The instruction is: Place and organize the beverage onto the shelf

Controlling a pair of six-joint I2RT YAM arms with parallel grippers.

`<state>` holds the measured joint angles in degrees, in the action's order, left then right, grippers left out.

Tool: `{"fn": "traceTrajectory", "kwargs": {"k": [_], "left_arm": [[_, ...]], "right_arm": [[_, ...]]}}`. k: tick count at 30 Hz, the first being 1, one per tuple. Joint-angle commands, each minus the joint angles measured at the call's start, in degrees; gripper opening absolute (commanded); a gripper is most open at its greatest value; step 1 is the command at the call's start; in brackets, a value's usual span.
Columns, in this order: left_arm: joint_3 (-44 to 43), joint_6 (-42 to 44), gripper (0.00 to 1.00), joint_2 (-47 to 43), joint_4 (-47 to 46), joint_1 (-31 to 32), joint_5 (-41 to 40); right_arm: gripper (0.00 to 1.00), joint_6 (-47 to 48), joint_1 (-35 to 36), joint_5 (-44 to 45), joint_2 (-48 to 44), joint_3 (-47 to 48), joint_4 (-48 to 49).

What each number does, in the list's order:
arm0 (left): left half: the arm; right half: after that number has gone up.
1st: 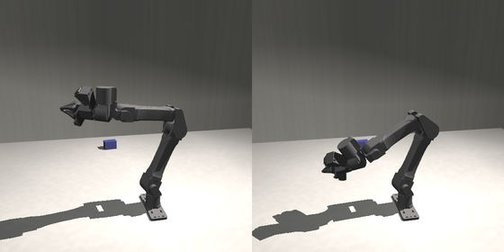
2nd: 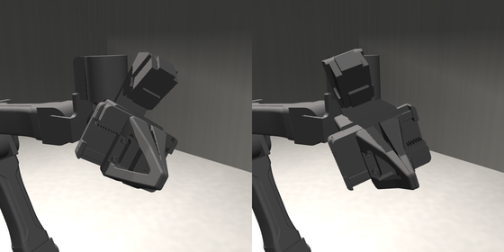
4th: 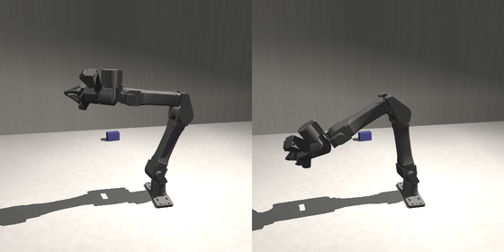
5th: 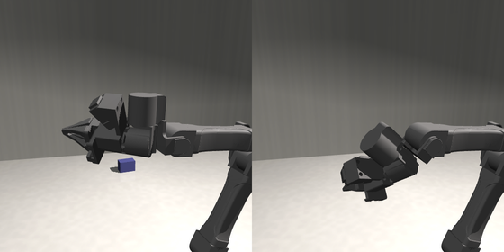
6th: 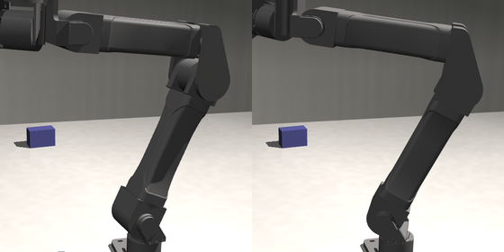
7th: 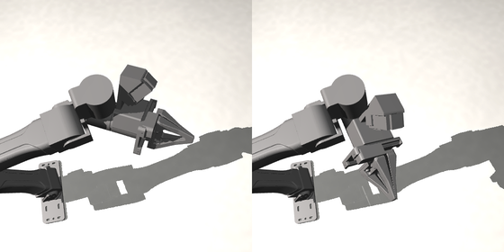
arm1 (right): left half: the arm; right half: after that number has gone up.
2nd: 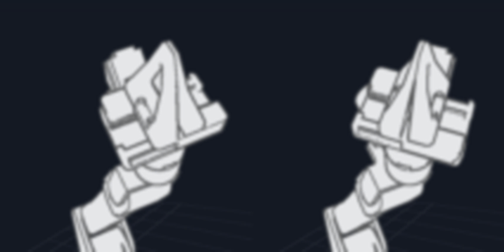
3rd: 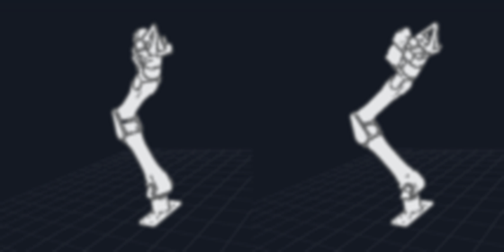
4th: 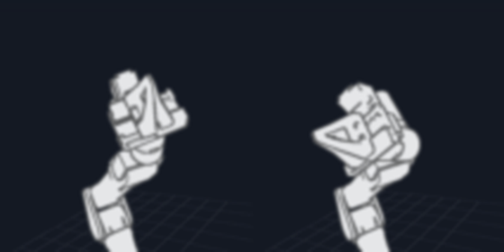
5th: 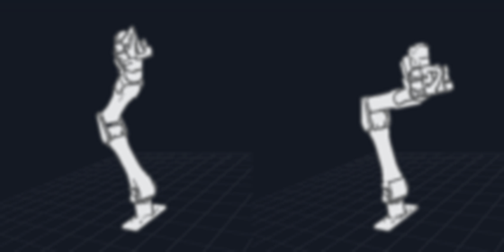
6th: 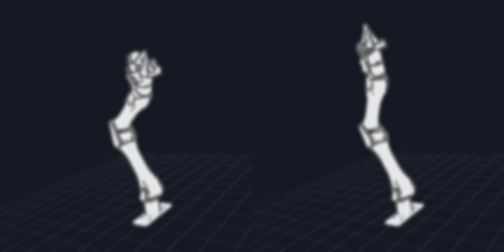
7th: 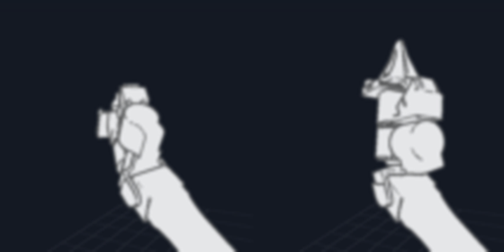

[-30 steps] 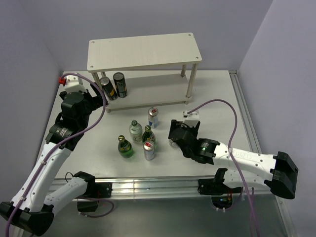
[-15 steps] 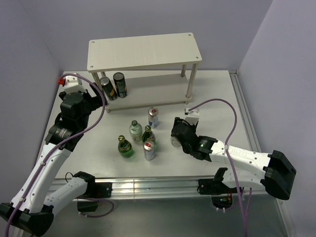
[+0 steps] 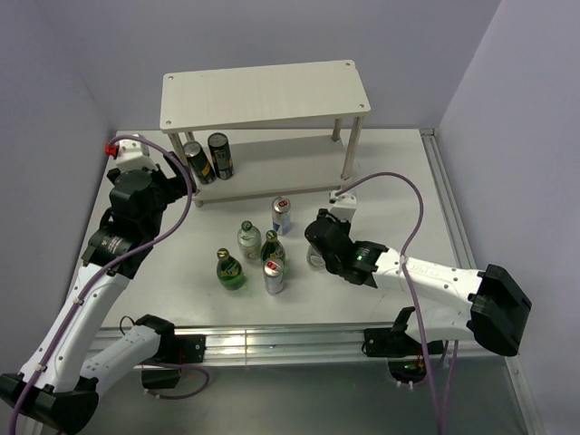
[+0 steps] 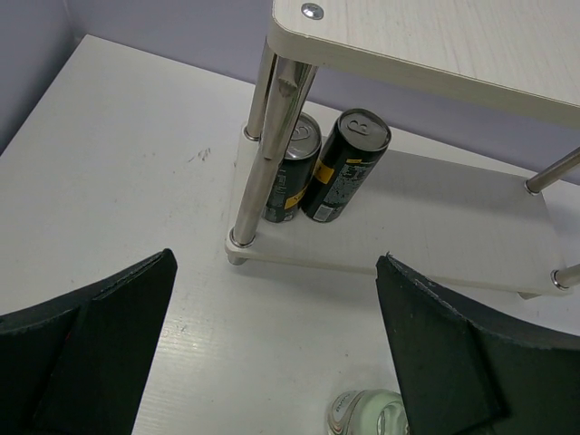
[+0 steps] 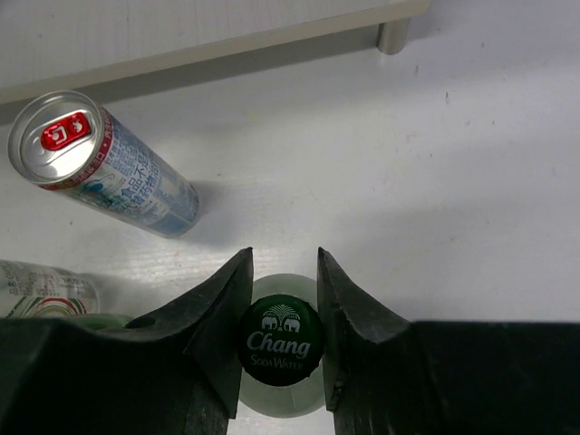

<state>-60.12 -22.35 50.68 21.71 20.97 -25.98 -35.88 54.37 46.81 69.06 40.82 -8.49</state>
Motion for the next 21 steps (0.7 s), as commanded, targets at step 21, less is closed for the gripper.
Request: {"fn": "traceTrajectory", "kwargs": {"k": [21], "left_arm": [[0.5,-0.6,0.99,-2.4,-2.1,-0.9,-0.7]], "right_arm": [[0.00,34.9,-5.2,4.4,5.8,53.1,-0.7]]}}
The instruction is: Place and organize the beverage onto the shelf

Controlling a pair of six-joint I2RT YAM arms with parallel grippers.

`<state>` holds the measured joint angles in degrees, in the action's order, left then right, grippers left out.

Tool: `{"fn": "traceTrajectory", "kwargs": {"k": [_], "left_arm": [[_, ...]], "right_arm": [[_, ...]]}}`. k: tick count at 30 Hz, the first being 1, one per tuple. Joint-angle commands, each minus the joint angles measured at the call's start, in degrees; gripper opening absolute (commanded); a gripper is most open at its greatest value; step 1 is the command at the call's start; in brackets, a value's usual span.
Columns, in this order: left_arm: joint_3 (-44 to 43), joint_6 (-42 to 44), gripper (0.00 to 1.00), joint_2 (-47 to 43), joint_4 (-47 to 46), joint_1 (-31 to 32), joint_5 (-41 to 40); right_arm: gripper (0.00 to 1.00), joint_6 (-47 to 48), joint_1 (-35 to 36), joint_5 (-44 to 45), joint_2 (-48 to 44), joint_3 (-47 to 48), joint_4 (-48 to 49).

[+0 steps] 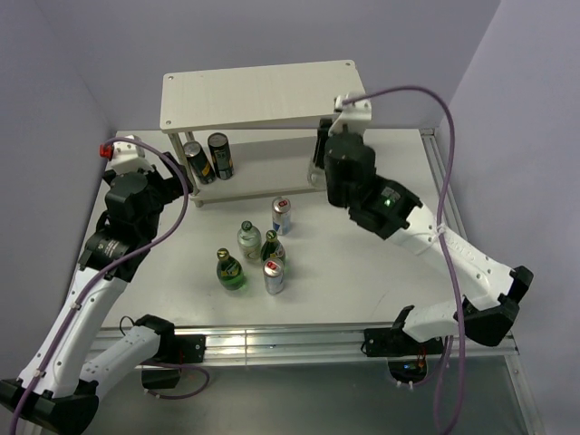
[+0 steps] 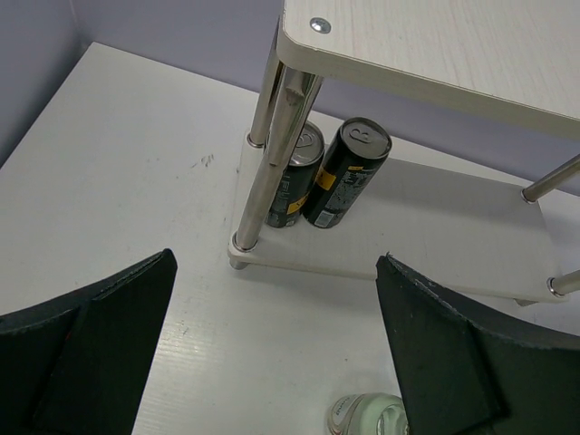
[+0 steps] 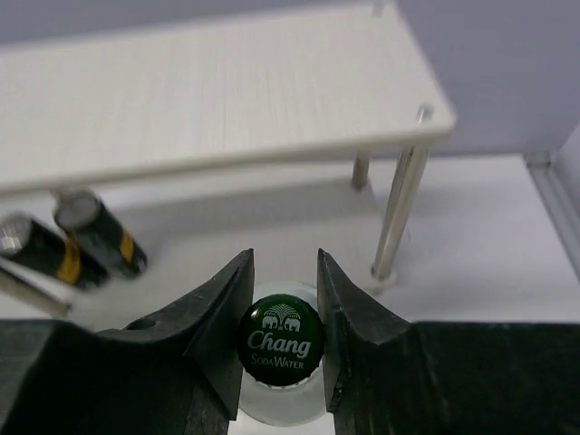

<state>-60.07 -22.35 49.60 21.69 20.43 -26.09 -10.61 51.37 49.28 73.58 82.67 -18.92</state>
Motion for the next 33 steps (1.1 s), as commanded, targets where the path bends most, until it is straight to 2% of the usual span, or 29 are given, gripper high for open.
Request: {"fn": "traceTrajectory", "kwargs": {"k": [1,3,8,13,18,24,33], "left_arm": [[0.5,-0.6,0.99,-1.6,-2.2,-0.4,-0.6],[0.7,-0.6,0.99,-1.7,-2.3,-0.4,-0.6],[0.6,-0.6,0.99,-1.5,-2.4,-0.4,-0.2],[0.7,-0.6,0.99,-1.4,-2.5,-0.5,0.0],[0.7,-0.6,0.99,-1.3,-2.6,-0.6,0.3],[0.8,-0.5,0.99,-1.2,-2.7,-1.0,0.5],[0.7,-0.5,0.99,-1.0,-2.5,-1.8,0.9]], "right_arm": [[0.00,10.0,-2.8,1.6,2.9,14.5,9.6],[0.00,15.3,-4.3,0.6,7.7,23.6,10.0],[0.00,19.6,-7.5,-2.9,18.5,45.1,6.4],[0.00,21.5,-11.9,-6.0,26.7,56.5,7.7],[0.00,22.1,-15.2,-9.3,28.8,56.9,13.4],[0.00,23.4,-18.2,-11.3,34.6,62.3,15.3],[0.00,20.2,-21.0,-13.0,35.5,56.4,16.7]]}}
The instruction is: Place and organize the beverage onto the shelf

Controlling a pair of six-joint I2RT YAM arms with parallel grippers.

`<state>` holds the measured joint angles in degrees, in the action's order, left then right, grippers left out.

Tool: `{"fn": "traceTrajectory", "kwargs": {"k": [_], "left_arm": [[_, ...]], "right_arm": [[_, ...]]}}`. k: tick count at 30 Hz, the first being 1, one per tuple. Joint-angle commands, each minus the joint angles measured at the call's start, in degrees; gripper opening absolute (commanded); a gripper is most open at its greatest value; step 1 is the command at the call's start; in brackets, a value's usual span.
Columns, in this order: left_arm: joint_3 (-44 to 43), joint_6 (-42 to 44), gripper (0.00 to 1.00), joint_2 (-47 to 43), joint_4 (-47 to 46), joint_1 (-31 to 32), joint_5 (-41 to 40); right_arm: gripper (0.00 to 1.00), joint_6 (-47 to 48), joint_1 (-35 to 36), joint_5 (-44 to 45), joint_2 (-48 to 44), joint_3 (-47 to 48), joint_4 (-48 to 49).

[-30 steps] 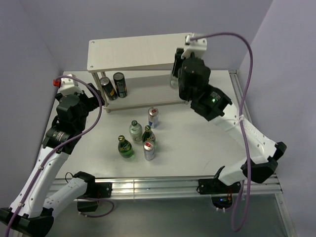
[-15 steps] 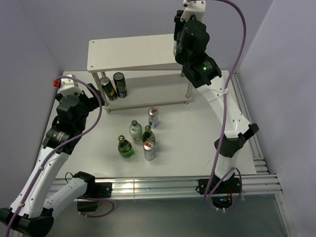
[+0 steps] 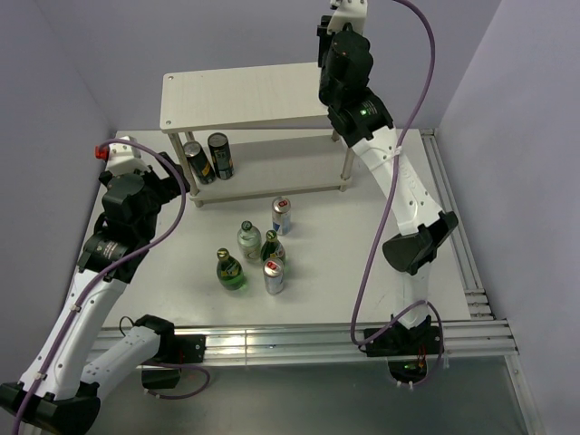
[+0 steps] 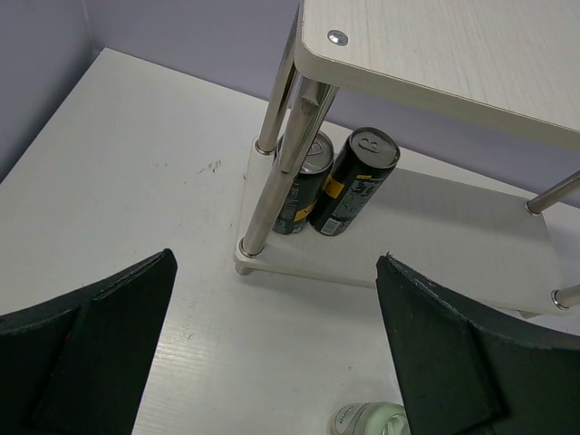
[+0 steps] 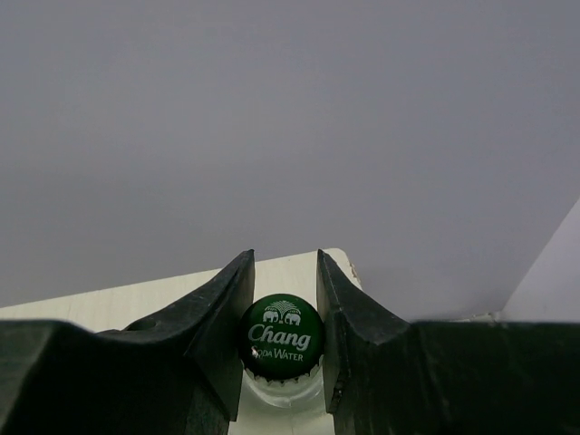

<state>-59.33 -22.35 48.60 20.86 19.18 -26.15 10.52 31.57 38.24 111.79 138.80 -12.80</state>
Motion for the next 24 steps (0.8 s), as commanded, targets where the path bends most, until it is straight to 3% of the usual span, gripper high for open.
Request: {"fn": "traceTrajectory", "kwargs": {"k": [1,6,8,11,12,13,18,19,20,24], "left_arm": [[0.1,-0.5,0.99,0.0,-1.8,-0.5,1.1],[0.0,-0.6,0.99,0.2,-1.7,-0.7,1.2],[0.0,-0.5,0.99,0.2,-1.8,-0.8,1.2],[0.1,-0.4,0.99,0.0,-1.8,-0.8,1.1],[0.2,-0.4,0.99,0.1,-1.8,-0.8,1.0],[0.1,-0.5,0.99,0.0,-1.8,-0.9,1.0],[0.0,-0.4,0.99,-0.1,-1.7,-1.0,1.1],[0.1,-0.4,0.99,-0.1,-1.6,-1.0,1.1],[0.1,-0.5,0.99,-0.1,-1.7,-1.0,0.9],[0.2,-0.5,0.99,-0.1,-1.7,-1.0,1.0]], "right_arm": [[0.00,-1.6,-1.4,-2.1,-2.5,-0.3,10.5],[0.00,-3.2,-1.9,-2.5,-1.8,-2.8,10.0],[0.04,-4.2,-1.8,-2.6,-1.5,-3.3,9.5],[0.24,-5.4,-1.8,-2.9,-1.0,-3.7,9.0],[0.43,-5.8,-1.9,-3.1,-1.0,-4.2,9.0],[0.52,-6.0,-1.8,-3.0,-1.0,-4.4,8.9],[0.80,-6.7,-1.7,-2.9,-0.7,-5.2,8.5],[0.93,-6.9,-1.8,-2.6,-0.8,-5.3,8.3],[0.99,-7.0,-1.8,-2.5,-0.8,-5.4,8.1],[1.00,-6.1,-1.1,-0.4,-4.0,-9.9,10.5]]}}
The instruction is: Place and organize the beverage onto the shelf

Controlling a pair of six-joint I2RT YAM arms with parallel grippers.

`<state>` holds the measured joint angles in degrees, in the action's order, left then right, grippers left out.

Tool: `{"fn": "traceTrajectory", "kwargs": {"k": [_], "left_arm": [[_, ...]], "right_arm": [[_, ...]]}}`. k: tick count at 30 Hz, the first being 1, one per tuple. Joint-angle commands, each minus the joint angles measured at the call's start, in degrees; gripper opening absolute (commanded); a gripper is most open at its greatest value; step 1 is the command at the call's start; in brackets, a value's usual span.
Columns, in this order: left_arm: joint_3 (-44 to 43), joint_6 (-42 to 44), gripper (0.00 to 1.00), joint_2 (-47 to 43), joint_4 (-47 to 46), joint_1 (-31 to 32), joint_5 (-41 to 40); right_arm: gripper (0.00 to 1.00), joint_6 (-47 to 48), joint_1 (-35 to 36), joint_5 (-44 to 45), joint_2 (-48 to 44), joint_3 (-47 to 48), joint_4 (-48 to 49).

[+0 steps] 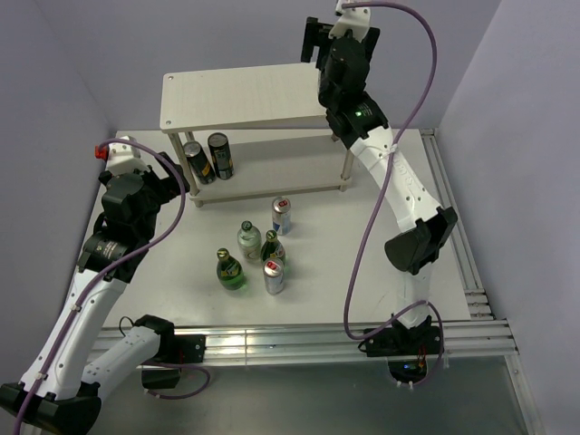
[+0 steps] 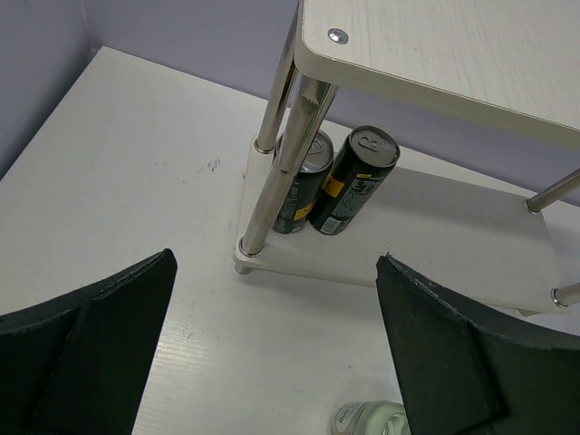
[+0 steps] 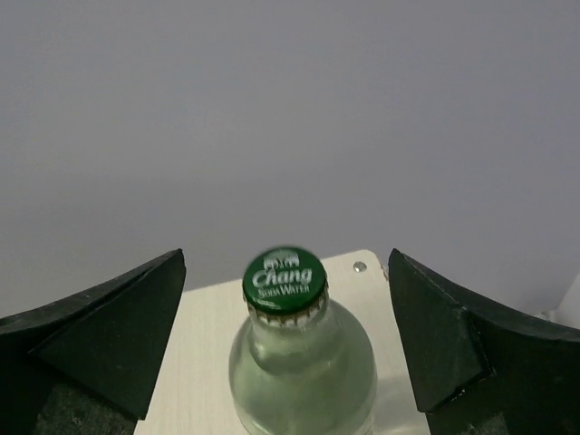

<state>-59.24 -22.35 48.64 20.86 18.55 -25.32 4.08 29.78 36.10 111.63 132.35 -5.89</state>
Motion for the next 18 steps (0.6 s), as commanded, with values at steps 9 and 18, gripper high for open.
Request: {"fn": "traceTrajectory", "kwargs": {"k": [9,18], "left_arm": [[0.1,-0.5,0.99,0.0,-1.8,-0.5,0.2],[0.1,-0.5,0.99,-0.1,-1.7,-0.6,-0.4]], "right_arm": [[1.00,7.0,6.8,14.2,-21.6,-27.0,17.7],[1.00,-6.5,16.0,18.4,-38.6,-46.4,10.6]]}}
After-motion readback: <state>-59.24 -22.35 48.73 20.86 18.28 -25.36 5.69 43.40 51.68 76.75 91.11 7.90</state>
